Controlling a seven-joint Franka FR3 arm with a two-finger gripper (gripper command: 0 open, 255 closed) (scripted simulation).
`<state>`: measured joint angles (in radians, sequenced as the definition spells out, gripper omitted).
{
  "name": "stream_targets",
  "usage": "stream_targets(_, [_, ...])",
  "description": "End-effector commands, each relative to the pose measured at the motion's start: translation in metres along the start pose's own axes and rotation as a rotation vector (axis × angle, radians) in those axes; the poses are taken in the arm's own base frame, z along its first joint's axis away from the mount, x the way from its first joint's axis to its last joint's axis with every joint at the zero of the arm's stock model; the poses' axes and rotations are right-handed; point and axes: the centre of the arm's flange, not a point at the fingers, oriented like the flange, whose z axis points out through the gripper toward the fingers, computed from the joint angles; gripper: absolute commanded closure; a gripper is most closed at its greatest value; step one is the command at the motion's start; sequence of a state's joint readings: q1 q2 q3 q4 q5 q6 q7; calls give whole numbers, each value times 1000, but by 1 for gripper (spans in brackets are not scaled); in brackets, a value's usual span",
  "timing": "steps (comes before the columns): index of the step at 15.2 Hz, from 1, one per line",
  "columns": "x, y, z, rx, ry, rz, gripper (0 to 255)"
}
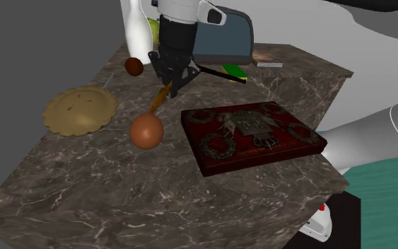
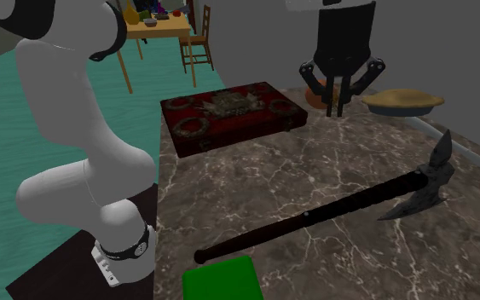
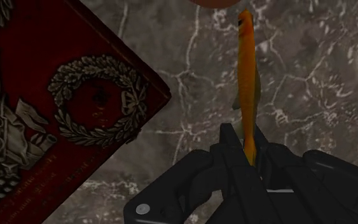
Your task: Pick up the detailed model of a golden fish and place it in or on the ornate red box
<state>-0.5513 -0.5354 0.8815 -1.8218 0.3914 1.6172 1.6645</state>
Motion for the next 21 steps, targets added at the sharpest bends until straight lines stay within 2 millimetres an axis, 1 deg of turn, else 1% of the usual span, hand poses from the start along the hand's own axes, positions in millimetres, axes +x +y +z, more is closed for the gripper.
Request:
stream_targets(1, [0, -3, -11, 0, 0, 0, 255])
stream_targets(12, [0, -11, -67, 0, 0, 0, 255])
stream_targets(21, [34, 102, -79, 0, 0, 0, 255])
